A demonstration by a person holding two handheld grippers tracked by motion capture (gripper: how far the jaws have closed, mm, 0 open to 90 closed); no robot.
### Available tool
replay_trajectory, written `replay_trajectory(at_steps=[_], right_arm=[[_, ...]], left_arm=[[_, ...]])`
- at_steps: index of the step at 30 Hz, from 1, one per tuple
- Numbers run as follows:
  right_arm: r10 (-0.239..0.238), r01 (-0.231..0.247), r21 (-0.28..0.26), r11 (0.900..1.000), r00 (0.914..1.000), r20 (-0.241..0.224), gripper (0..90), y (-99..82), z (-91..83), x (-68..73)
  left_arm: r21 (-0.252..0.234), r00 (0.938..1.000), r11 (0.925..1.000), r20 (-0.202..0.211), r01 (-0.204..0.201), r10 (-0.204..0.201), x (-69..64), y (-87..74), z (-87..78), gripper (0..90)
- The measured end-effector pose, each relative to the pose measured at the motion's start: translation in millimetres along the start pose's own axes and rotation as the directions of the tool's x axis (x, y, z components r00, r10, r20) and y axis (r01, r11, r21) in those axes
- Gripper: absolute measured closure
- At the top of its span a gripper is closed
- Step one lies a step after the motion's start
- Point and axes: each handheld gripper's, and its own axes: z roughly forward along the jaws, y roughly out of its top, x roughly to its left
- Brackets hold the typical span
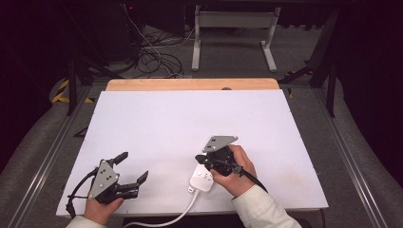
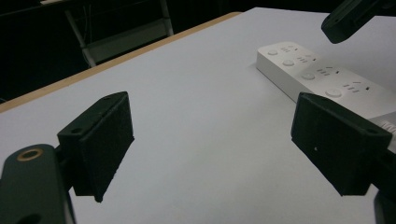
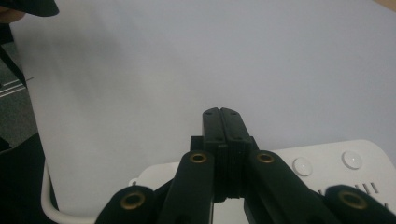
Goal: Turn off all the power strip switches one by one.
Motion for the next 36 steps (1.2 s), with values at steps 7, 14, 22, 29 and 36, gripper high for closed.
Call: replay_trajectory(at_steps=[7,14,22,29,36], right_arm=[[0.011,-0.012,0.021,0.9997,0.9997,0.022,90.0,-4.9,5.1,-7.2],[-0.001,-0.001,0.04,0.9992,0.9982,0.06,90.0,-6.9,10.5,-15.6],[0.043,-0.046,0.058,0.9972,0.9977,0.051,90.0,-16.7,20.2,-34.2],[0.037,-0.039,0.092,0.995,0.9991,0.022,90.0,-19.6,26.3,-33.3],[0.034,-0.034,0.126,0.9914,0.9994,0.001,90.0,-21.0,33.2,-32.7]], left_arm=[[0.001,0.9999,0.9999,-0.005,-0.013,0.013,-0.5,0.8,-0.9,13.8],[0.002,0.9999,0.9999,-0.006,-0.012,0.012,-0.2,0.5,-0.9,13.8],[0.001,1.0,1.0,-0.005,-0.005,0.005,-0.2,0.1,-0.1,13.7],[0.002,1.0,1.0,-0.005,-0.005,0.005,-0.5,0.1,-0.3,13.8],[0.003,1.0,1.0,-0.005,-0.006,0.006,-0.6,0.0,0.0,13.7]])
